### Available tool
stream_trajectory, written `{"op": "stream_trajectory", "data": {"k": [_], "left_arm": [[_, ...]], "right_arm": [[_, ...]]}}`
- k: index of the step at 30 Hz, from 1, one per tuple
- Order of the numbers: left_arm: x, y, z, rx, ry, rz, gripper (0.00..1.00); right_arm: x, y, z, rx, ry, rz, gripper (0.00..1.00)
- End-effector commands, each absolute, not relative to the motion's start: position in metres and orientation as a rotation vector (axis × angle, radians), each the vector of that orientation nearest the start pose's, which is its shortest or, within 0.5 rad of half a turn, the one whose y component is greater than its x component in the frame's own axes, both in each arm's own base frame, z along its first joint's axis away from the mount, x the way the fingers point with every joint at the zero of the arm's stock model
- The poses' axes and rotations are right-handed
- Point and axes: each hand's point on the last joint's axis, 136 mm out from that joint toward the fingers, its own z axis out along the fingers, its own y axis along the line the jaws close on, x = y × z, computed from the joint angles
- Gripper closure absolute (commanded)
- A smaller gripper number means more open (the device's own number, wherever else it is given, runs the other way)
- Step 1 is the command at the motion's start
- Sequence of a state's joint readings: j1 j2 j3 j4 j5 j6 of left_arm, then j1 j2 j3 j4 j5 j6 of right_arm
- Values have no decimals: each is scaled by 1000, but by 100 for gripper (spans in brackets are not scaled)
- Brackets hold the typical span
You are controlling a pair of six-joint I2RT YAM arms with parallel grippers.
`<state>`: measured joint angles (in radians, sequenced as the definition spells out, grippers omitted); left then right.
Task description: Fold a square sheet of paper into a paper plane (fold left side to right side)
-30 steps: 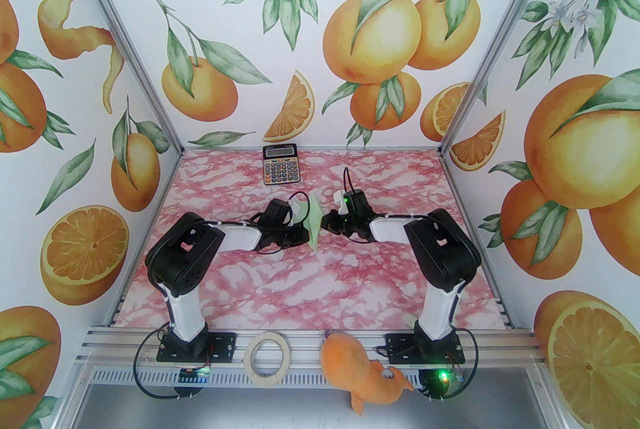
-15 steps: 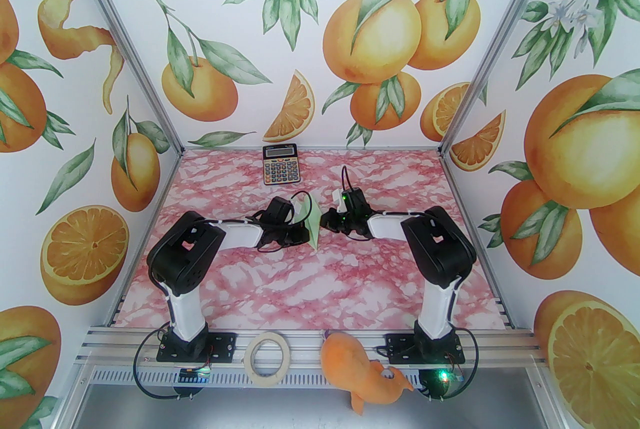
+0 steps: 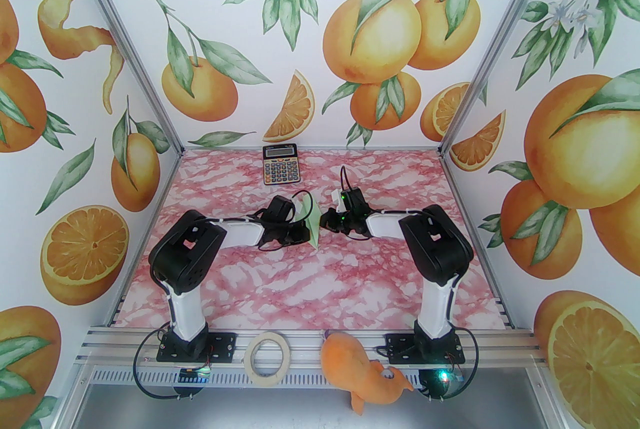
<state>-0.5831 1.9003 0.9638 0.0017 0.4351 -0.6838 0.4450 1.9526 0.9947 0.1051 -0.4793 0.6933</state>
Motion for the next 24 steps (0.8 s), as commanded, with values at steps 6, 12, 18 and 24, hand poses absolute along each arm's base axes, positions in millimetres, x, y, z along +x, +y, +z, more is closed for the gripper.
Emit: {"op": "stream_trajectory", "data": {"k": [6, 12, 18, 24], "left_arm": [[326, -298, 6, 73, 2744, -955, 98], [324, -297, 5, 78, 2748, -957, 98], [322, -297, 3, 79, 2752, -959, 98], [321, -297, 3, 80, 2753, -964, 98]], "right_arm": [[375, 278, 37, 19, 2563, 1095, 100], [375, 281, 34, 5, 2573, 1090, 100], [376, 283, 32, 1, 2578, 1085, 100], [380, 281, 33, 8, 2572, 1067, 100]]}}
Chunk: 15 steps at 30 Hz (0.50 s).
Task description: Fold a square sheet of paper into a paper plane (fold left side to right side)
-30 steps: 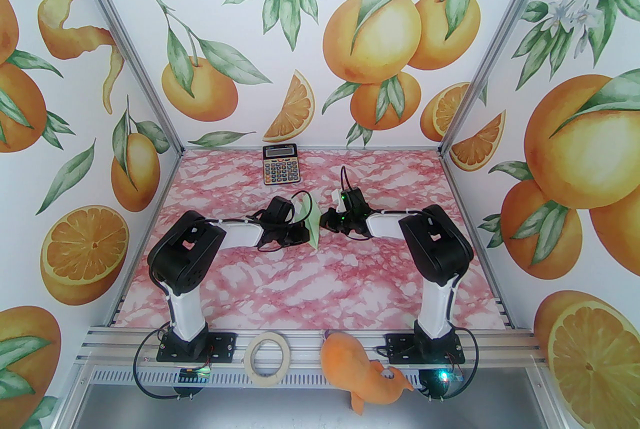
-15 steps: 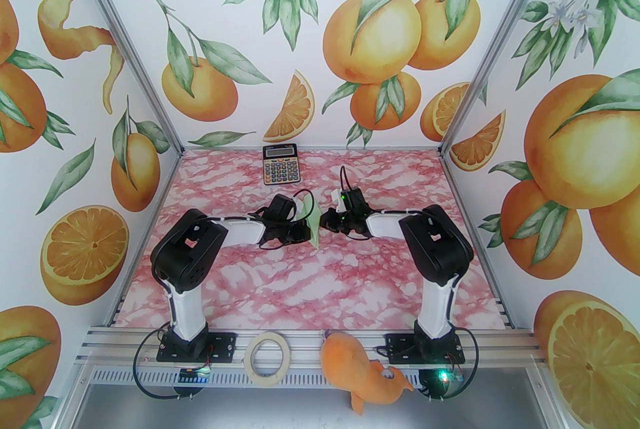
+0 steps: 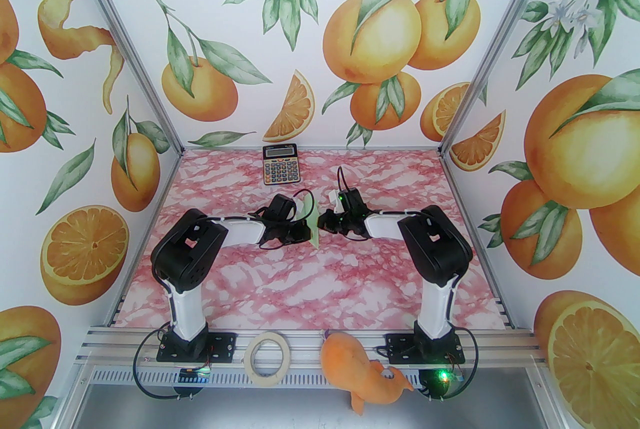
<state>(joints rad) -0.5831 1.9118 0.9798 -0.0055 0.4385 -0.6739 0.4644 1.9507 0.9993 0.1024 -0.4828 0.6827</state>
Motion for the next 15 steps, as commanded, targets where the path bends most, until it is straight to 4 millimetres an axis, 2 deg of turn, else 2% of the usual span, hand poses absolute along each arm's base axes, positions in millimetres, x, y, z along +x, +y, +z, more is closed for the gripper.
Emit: {"op": "stream_trajectory", "data": {"k": [1, 15], "left_arm": [[321, -297, 3, 81, 2752, -966, 98], [321, -298, 2, 83, 2755, -971, 98]], "right_arm": [[380, 281, 34, 10, 2571, 1068, 100], [386, 281, 32, 5, 2576, 1061, 99]]}}
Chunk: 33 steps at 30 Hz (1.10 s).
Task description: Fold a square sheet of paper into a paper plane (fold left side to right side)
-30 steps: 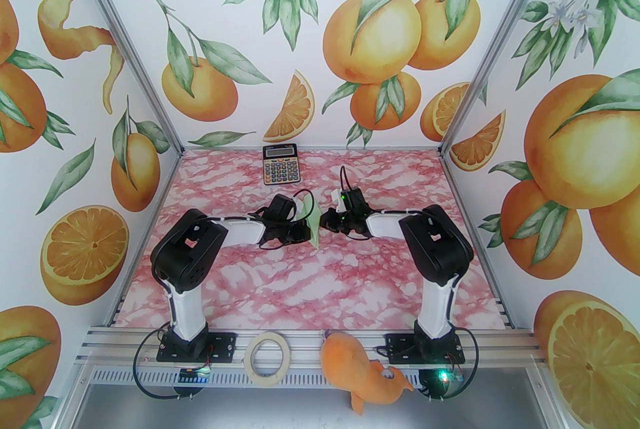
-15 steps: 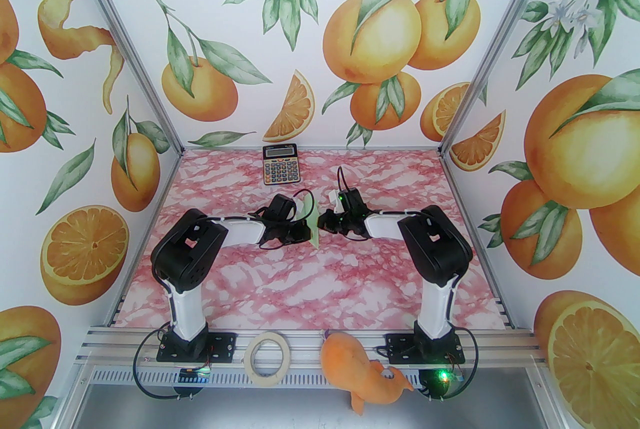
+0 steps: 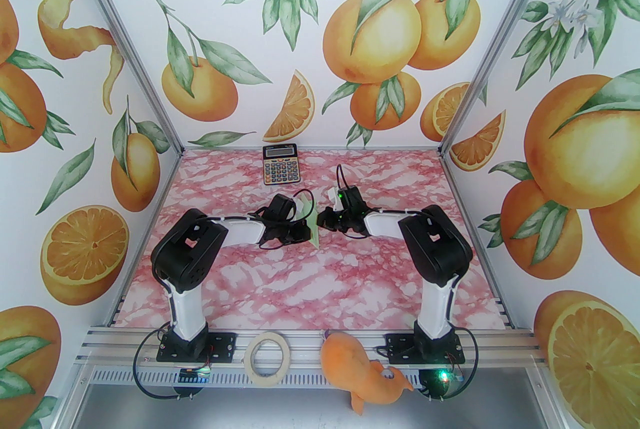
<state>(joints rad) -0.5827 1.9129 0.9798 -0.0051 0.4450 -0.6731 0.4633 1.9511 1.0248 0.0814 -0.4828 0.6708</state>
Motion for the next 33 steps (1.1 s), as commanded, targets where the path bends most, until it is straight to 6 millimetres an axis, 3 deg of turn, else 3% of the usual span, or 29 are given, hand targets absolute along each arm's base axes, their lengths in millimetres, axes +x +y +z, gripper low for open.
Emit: {"op": "stream_trajectory", "data": {"k": [1, 19, 33], "left_arm": [[320, -298, 1, 86, 2757, -971, 98], [321, -300, 2, 93, 2758, -976, 99], [326, -303, 14, 116, 2734, -975, 98]], "right_arm": [[386, 280, 32, 5, 2577, 1059, 99], [389, 280, 21, 6, 2601, 1054, 98], [385, 279, 13, -3, 2623, 1055, 98]]}}
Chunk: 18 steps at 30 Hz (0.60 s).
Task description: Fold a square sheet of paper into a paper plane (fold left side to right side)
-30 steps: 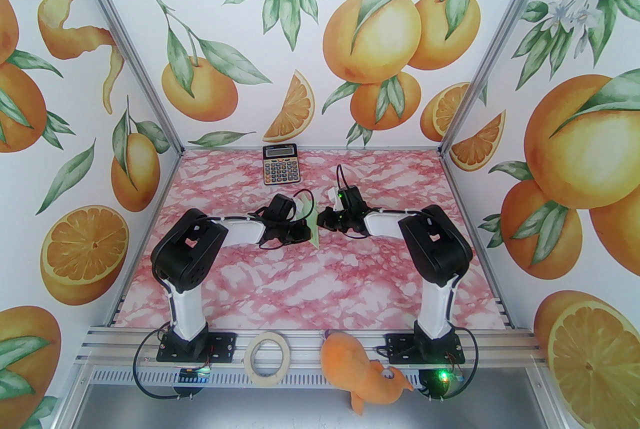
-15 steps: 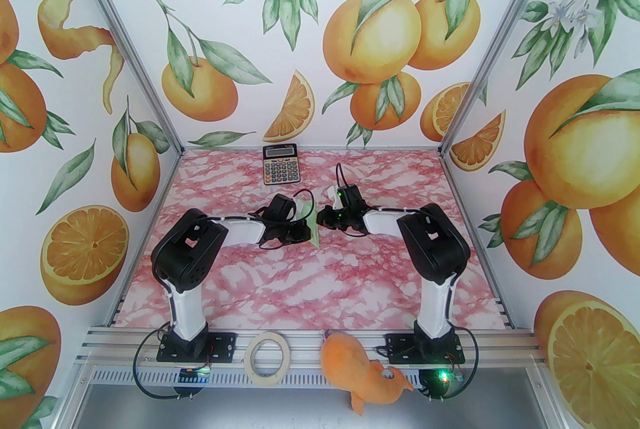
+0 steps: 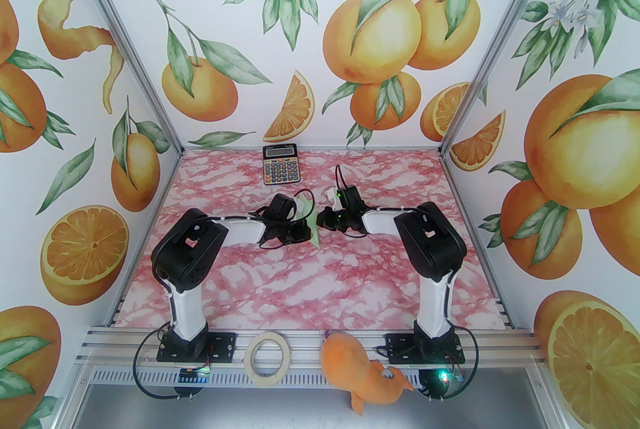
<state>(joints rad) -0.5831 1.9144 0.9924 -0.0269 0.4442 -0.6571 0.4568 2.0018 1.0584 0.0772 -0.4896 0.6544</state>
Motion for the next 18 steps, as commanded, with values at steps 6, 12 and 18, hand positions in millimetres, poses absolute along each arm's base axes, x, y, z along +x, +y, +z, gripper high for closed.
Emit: {"op": "stream_trajectory", "data": {"k": [6, 12, 18], "left_arm": [[335, -302, 46, 138, 2661, -960, 95], [339, -306, 77, 151, 2586, -993, 94], [333, -324, 84, 194, 2553, -1065, 93]], "right_arm": [[384, 279, 13, -10, 2627, 1047, 98], [383, 279, 13, -10, 2628, 1050, 98], [381, 281, 13, -20, 2628, 1051, 98]]}}
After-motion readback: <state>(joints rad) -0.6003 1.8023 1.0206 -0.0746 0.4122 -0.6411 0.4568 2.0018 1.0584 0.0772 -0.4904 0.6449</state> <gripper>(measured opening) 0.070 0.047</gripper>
